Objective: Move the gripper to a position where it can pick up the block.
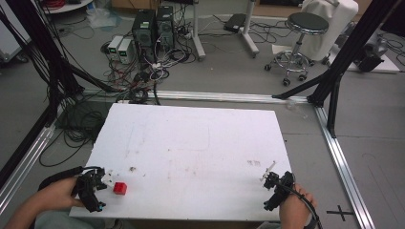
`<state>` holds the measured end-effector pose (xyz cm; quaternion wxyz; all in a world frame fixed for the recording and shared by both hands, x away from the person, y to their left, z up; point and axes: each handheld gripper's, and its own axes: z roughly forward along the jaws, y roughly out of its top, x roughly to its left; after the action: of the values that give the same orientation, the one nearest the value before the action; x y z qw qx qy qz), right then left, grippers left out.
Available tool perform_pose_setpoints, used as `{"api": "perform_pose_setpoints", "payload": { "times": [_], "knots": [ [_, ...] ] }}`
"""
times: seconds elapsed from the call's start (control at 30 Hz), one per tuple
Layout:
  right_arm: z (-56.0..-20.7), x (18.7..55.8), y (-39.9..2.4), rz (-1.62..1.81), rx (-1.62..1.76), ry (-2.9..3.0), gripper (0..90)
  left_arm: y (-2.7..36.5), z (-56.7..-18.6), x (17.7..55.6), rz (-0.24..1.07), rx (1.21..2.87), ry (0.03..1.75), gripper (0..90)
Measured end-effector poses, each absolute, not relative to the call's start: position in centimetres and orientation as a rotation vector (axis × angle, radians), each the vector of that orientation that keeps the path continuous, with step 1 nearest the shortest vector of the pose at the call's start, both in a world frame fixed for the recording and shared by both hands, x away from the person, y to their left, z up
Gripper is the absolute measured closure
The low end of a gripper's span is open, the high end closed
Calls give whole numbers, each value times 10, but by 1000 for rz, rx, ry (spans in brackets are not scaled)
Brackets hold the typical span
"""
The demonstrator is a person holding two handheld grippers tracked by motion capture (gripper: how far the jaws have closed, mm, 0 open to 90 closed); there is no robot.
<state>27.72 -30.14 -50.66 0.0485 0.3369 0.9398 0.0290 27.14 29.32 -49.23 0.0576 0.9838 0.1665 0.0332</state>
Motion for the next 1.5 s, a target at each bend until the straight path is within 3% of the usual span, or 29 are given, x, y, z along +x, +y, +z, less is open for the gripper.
{"api": "perform_pose_setpoints", "payload": {
  "times": [0.83,1.5],
  "knots": [
    [-507,279,-298,96,1019,2874,6,280,-474,294,109,3032,165,188],
    [-508,279,-297,95,1013,2878,6,256,-485,303,61,3099,-28,196]
  ]
}}
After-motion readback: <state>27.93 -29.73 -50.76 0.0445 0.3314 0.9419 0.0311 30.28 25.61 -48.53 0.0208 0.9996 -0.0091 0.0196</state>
